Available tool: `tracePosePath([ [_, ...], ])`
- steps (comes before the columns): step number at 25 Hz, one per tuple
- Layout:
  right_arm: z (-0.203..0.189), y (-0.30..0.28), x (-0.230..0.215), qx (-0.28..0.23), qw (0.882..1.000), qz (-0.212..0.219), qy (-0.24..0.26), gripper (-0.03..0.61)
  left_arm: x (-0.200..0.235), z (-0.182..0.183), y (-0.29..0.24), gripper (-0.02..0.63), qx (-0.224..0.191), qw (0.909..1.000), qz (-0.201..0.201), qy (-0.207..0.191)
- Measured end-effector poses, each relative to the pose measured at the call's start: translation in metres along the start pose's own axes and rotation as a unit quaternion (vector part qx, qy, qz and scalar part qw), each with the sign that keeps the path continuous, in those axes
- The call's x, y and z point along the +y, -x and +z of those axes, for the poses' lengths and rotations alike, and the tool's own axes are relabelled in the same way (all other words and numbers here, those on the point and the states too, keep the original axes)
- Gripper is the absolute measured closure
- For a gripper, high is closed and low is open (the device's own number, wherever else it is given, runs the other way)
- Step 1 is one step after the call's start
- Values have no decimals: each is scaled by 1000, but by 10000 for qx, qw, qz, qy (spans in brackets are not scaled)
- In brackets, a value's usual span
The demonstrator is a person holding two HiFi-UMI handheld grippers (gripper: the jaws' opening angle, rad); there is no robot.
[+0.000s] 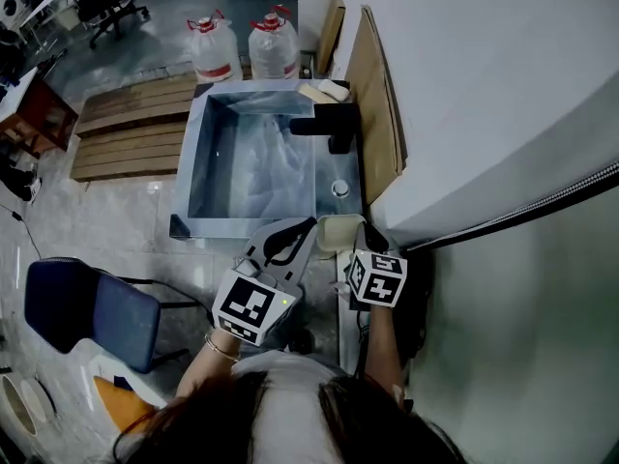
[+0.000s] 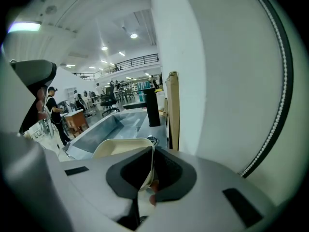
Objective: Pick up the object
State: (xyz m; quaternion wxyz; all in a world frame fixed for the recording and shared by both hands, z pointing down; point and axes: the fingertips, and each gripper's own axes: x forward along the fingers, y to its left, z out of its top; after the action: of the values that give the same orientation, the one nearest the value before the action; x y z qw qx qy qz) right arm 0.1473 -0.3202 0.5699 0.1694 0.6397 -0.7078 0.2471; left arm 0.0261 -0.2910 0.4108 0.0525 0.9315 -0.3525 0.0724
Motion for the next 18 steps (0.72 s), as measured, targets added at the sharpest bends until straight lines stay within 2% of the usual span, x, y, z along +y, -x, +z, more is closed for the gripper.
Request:
tracePosePath([
  [18,21,62,14,-690,9975,109,40,545,-36,12,51,606,-220,9994,232,-149],
])
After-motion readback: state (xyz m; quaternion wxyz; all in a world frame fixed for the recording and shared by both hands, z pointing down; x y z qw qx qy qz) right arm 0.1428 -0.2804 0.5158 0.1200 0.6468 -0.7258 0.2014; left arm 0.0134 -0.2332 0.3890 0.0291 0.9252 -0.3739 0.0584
